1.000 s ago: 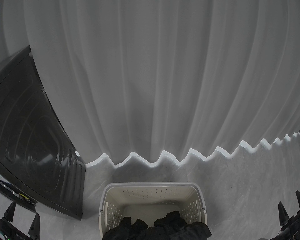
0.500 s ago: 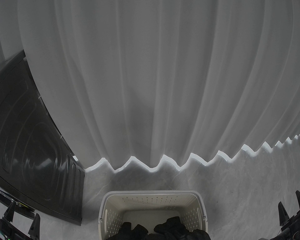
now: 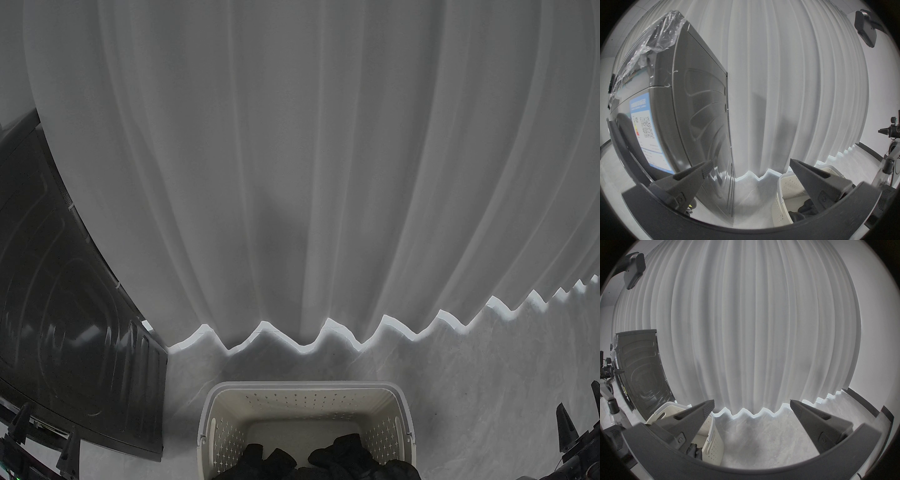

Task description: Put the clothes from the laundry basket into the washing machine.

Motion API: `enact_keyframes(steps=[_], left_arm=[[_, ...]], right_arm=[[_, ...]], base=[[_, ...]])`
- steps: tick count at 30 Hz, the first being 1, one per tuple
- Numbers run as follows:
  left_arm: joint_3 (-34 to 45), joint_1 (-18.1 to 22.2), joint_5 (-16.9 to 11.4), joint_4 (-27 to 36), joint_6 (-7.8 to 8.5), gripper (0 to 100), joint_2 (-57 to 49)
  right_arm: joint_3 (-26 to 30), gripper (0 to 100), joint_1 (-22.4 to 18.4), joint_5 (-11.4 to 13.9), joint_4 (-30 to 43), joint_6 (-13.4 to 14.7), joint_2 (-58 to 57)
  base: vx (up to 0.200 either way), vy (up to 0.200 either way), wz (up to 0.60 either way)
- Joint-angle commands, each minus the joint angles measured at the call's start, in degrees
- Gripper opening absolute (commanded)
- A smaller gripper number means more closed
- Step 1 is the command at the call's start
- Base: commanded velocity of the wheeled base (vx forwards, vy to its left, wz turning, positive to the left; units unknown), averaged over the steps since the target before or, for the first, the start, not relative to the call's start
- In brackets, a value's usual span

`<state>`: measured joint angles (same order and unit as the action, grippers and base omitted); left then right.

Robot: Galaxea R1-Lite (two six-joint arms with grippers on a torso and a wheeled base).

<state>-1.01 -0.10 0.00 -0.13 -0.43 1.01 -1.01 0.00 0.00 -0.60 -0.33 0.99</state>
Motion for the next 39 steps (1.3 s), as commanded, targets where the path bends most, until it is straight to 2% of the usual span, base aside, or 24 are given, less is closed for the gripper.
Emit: enact_keyframes(steps=[1, 22, 39], left_arm=[[0.9, 0.0, 0.0, 0.0, -0.01, 100, -1.0], [0.9, 0.0, 0.0, 0.0, -0.1, 100, -0.9], [0.9, 0.0, 0.0, 0.0, -0.01, 100, -1.0]], right_arm=[[1.0, 100, 0.0, 0.0, 0.0, 0.0, -1.0], [1.0, 100, 0.0, 0.0, 0.0, 0.0, -1.0], [1.0, 100, 0.0, 0.1, 0.0, 0.0, -1.0]], base=[[0.0, 0.0, 0.0], [0.0, 0.0, 0.0], [-0.2, 0.0, 0.0]])
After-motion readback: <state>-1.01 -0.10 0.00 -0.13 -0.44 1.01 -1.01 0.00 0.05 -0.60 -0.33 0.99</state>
